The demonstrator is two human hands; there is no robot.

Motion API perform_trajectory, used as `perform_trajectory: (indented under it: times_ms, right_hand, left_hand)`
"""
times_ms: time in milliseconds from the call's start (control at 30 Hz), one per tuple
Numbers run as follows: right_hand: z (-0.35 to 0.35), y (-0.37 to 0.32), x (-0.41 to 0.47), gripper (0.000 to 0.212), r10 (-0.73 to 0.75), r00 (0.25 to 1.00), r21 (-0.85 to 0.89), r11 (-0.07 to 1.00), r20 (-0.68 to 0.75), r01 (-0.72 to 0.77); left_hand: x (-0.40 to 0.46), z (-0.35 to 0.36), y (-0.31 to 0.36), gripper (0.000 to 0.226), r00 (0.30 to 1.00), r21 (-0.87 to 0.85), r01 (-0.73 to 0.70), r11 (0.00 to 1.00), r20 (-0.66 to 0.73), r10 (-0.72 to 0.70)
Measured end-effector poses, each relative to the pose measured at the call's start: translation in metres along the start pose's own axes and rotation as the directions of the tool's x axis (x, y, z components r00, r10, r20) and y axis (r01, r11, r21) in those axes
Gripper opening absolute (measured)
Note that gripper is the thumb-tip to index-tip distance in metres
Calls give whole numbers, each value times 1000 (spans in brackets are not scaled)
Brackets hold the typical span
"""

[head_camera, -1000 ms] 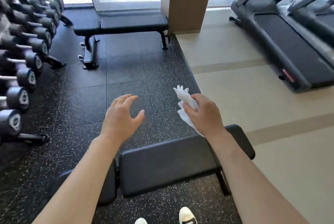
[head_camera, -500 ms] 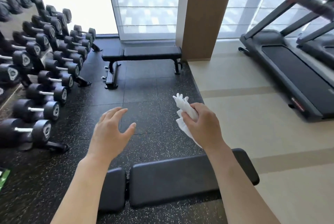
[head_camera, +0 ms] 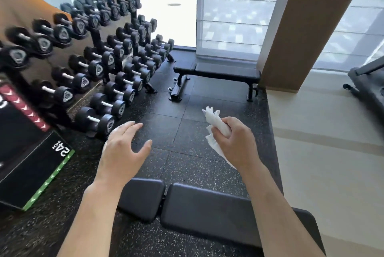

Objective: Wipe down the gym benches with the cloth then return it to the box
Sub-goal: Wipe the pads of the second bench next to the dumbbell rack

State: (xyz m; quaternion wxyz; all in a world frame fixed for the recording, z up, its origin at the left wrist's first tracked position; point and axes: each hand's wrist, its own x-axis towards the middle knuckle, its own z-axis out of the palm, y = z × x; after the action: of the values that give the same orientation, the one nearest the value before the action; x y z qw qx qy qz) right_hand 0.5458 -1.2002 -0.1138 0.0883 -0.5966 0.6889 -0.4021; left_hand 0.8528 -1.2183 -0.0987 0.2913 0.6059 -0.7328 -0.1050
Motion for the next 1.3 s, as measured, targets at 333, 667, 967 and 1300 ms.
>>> perform_trajectory:
  times_ms: [333,667,967,1300]
  right_hand:
    - [31,-71,-12,20,-173,968,134,980,182,150]
    - [76,-172,-38,15,-280,936,217,948,212,234]
    - [154,-286,-78,14,-299,925,249,938,233,241]
    - [237,-366,-99,9,-241,950,244,951,200,190]
  left_hand:
    - [-78,-69,-28,57,964,93,229,969,-162,-212]
    - [-117,-147,-78,55,925,206,330,921,-266,-272]
    - [-130,-226,-172,56,922,237,330,914,-289,-258]
    - [-126,-289,-290,57,930,229,311,922,-272,-246]
